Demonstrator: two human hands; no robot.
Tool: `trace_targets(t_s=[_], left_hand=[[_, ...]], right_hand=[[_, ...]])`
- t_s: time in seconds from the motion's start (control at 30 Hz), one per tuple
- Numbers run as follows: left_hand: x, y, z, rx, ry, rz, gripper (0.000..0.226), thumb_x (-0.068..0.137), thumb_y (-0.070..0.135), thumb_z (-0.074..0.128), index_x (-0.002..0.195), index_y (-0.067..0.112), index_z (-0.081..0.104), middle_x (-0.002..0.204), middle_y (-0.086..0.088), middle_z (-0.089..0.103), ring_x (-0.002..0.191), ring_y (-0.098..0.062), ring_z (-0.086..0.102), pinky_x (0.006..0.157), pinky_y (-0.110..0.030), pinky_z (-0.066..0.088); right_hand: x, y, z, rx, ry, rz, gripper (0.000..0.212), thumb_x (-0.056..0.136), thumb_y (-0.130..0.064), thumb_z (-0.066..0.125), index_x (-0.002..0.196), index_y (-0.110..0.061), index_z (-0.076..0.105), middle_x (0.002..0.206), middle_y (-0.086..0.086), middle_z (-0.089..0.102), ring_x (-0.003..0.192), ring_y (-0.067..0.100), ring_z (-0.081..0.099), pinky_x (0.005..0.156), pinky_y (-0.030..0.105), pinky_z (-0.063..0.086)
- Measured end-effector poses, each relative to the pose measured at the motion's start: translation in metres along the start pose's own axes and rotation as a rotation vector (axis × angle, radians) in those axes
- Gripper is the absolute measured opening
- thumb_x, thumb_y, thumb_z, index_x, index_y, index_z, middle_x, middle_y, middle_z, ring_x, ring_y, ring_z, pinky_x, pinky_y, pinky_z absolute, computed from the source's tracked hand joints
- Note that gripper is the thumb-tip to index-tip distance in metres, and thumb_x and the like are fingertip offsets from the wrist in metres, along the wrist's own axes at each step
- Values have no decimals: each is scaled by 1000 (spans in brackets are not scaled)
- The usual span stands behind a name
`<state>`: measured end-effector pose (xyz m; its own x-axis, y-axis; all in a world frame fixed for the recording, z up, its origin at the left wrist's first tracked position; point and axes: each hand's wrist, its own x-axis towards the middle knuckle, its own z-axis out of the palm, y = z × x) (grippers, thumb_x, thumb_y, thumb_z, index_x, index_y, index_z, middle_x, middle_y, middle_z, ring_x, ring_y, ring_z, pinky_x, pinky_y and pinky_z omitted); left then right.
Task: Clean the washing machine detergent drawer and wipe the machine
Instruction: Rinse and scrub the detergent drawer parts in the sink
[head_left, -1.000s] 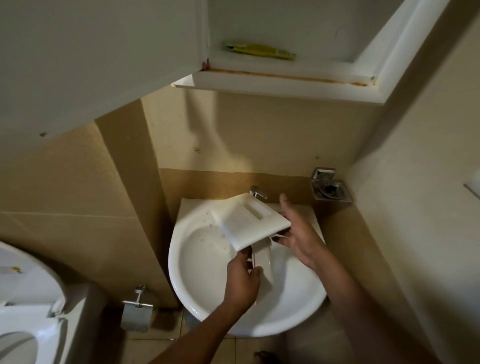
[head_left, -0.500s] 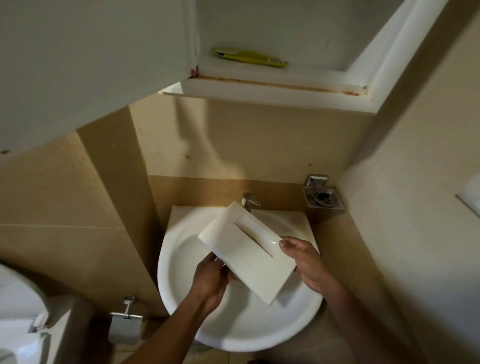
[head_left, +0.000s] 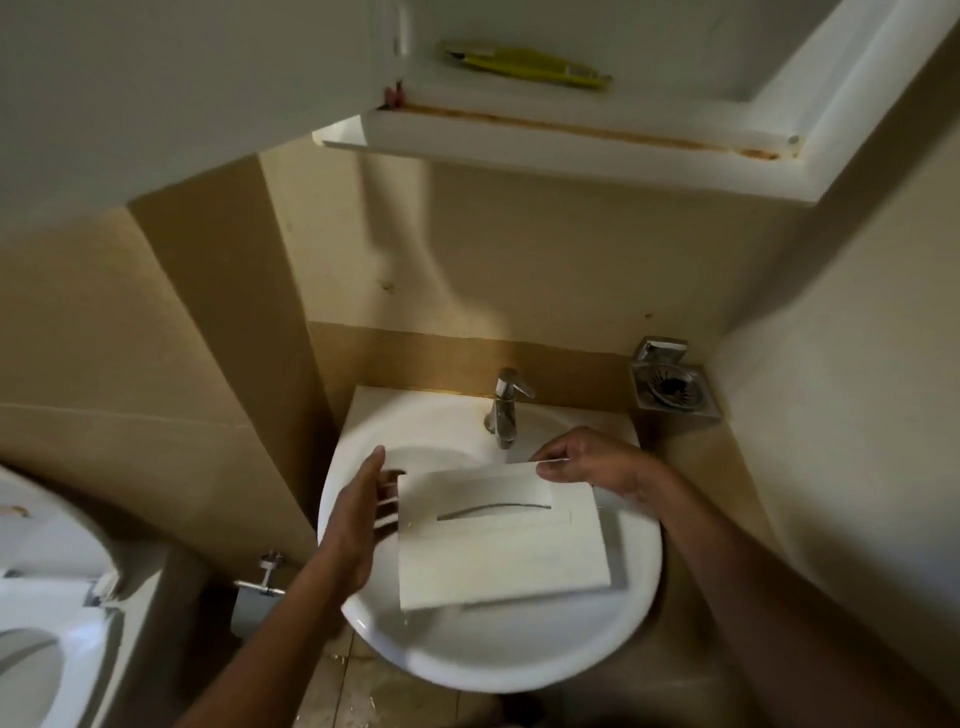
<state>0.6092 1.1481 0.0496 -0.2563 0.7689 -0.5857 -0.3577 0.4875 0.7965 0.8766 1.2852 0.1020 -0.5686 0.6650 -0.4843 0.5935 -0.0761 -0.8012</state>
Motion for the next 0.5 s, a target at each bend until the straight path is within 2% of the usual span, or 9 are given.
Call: trace_targets(t_s=[0.07, 0.13, 0.2, 0.23, 0.3, 0.37, 0.43, 0.5], left_hand=[[-10, 22, 7, 134, -136, 126, 40, 94, 47, 60, 113, 14, 73, 114, -9, 75, 107, -28, 69, 85, -33, 52], [-26, 45, 12, 484, -286, 195, 25, 92, 41, 67, 106, 24, 78, 108, -1, 78, 107, -22, 71, 91, -30, 54], [-43, 65, 13, 780, -416, 163, 26, 88, 47, 71, 103, 27, 78, 99, 5, 79, 93, -12, 74, 83, -23, 57], [-49, 70, 13, 822, -456, 142, 28, 86, 48, 73, 104, 26, 77, 96, 5, 79, 87, -11, 75, 78, -22, 56], [-54, 71, 9, 786, -457, 137, 33, 82, 46, 79, 106, 24, 74, 97, 2, 79, 87, -15, 75, 76, -26, 56], [-59, 59, 8, 728, -393, 177, 38, 78, 44, 84, 108, 23, 73, 100, 2, 78, 92, -17, 75, 82, -32, 57], [-63, 39, 9, 631, -292, 226, 35, 79, 41, 83, 106, 21, 74, 102, 1, 78, 93, -17, 74, 87, -37, 58], [-72, 20, 12, 462, -212, 257, 22, 87, 31, 77, 101, 15, 74, 97, -4, 78, 88, -20, 74, 82, -39, 58]], right_hand=[[11, -23, -2, -158, -119, -31, 29, 92, -18, 69, 118, -8, 70, 114, 1, 72, 101, 4, 65, 90, 15, 46], [21, -51, -3, -251, -249, -74, 27, 93, -15, 67, 118, -3, 70, 103, -3, 72, 90, -4, 66, 84, 11, 48], [31, -79, -3, -311, -353, -120, 23, 93, -14, 67, 113, -4, 72, 95, -4, 73, 87, -2, 63, 83, 14, 50], [35, -94, -4, -339, -394, -122, 19, 92, -16, 69, 109, -9, 75, 95, -1, 74, 90, 4, 63, 85, 19, 50], [40, -118, 0, -369, -495, -100, 13, 89, -17, 72, 101, -16, 77, 98, 7, 75, 88, 15, 65, 83, 29, 52], [49, -132, 12, -350, -517, -119, 13, 86, -10, 74, 99, -12, 76, 91, 6, 75, 79, 11, 67, 73, 23, 54], [60, -133, 24, -280, -419, -200, 11, 85, -8, 75, 96, -9, 75, 86, 2, 74, 76, 7, 68, 71, 20, 53], [71, -118, 27, -102, -137, -317, 7, 85, -14, 75, 92, -11, 73, 87, 2, 72, 81, 12, 67, 72, 27, 53]])
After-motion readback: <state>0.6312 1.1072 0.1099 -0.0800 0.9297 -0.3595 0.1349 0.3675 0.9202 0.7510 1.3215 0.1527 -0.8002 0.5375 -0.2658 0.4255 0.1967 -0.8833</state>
